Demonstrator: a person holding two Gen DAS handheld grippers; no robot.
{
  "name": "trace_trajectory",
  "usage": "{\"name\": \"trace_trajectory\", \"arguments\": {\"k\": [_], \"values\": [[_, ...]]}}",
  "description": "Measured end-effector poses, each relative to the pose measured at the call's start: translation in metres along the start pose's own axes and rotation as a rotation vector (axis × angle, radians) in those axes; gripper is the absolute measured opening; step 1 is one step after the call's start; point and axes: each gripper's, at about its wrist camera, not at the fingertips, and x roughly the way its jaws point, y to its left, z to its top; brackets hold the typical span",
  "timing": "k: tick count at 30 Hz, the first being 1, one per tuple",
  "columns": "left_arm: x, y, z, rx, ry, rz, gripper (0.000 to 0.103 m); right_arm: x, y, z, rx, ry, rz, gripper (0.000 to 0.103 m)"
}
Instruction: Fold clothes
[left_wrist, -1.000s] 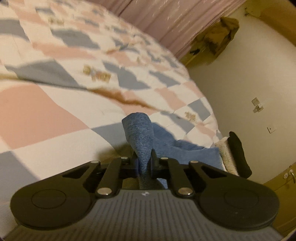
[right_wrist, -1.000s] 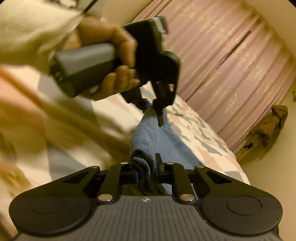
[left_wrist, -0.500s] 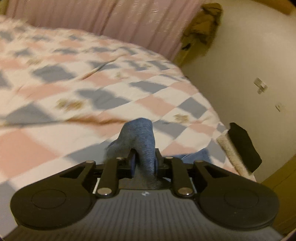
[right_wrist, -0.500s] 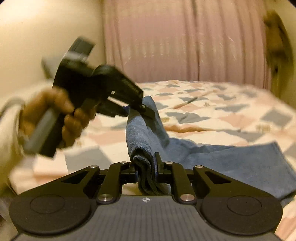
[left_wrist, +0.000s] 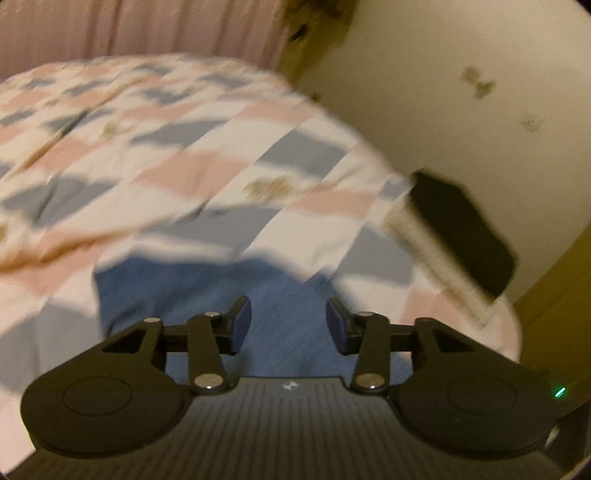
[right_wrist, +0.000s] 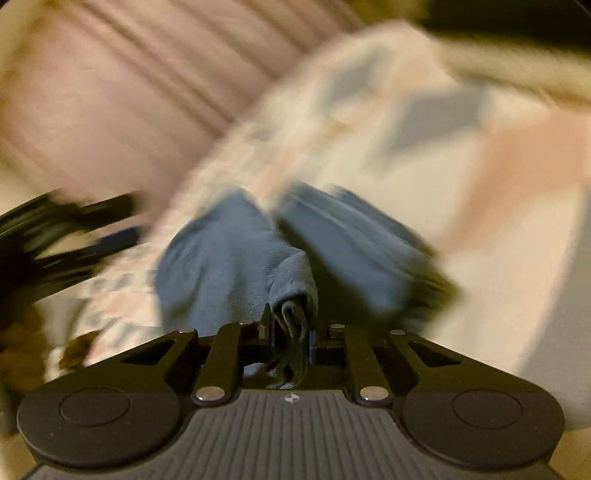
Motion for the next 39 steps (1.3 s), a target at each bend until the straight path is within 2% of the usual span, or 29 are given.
{"name": "trace_trajectory", "arguments": {"k": [3,7,9,11,13,15,17,19,21,23,25,28,30,32,33,34,35,36,37,39], "values": [[-0.002,0.008,-0.019,0.004,-0.002,0.043,0.032,-0.003,-0.007,0.003,0.042,-0.019,0.056,0.014],[-0.008,0.008,-0.037,0.040,-0.014,0.075,0.032,-0.041,0.021,0.020,-0.074,-0.150,0.099,0.013],[-0.012,0.007,-0.046,0.058,-0.021,0.091,0.032,-0.062,0.026,0.027,-0.120,-0.209,0.088,0.013],[-0.015,0.007,-0.055,0.077,-0.027,0.107,0.034,-0.062,0.012,0.028,-0.113,-0.202,0.052,0.014],[-0.011,0.009,-0.064,0.068,-0.006,0.118,0.034,-0.044,-0.018,0.019,-0.013,-0.116,0.040,0.014],[-0.010,0.011,-0.071,0.049,0.004,0.125,0.035,-0.030,-0.036,0.004,0.045,-0.070,0.033,0.014],[-0.017,0.013,-0.074,0.032,-0.009,0.115,0.037,-0.036,-0.039,-0.003,0.061,-0.116,0.044,0.013],[-0.024,0.014,-0.077,0.027,-0.020,0.111,0.043,-0.044,-0.034,0.001,0.056,-0.166,0.068,0.013],[-0.028,0.015,-0.082,0.021,-0.023,0.111,0.044,-0.046,-0.027,0.006,0.014,-0.188,0.045,0.013],[-0.024,0.018,-0.090,-0.007,0.007,0.102,0.044,-0.023,-0.028,0.014,0.002,-0.167,-0.013,0.013],[-0.023,0.023,-0.097,-0.054,0.025,0.076,0.045,-0.014,-0.042,0.008,0.062,-0.142,-0.032,0.013],[-0.022,0.032,-0.107,-0.147,0.041,0.017,0.053,-0.022,-0.043,0.005,0.087,-0.178,-0.019,0.013],[-0.022,0.038,-0.113,-0.208,0.051,-0.023,0.054,-0.027,-0.033,0.004,0.023,-0.215,-0.042,0.014],[-0.018,0.045,-0.119,-0.293,0.060,-0.074,0.058,-0.018,-0.037,0.003,0.015,-0.184,-0.092,0.014],[-0.013,0.047,-0.122,-0.322,0.063,-0.087,0.064,-0.012,-0.042,0.001,0.025,-0.177,-0.103,0.012],[-0.009,0.050,-0.125,-0.350,0.066,-0.098,0.065,-0.011,-0.045,-0.002,0.035,-0.180,-0.107,0.012],[-0.004,0.052,-0.127,-0.368,0.069,-0.103,0.065,-0.010,-0.049,-0.005,0.044,-0.184,-0.111,0.012],[0.000,0.055,-0.129,-0.392,0.067,-0.122,0.058,-0.009,-0.050,-0.007,0.049,-0.184,-0.117,0.013],[0.001,0.056,-0.129,-0.405,0.065,-0.142,0.038,-0.009,-0.048,-0.006,0.041,-0.177,-0.125,0.014],[0.001,0.056,-0.127,-0.403,0.063,-0.149,0.038,-0.013,-0.041,-0.002,0.028,-0.182,-0.136,0.017]]}}
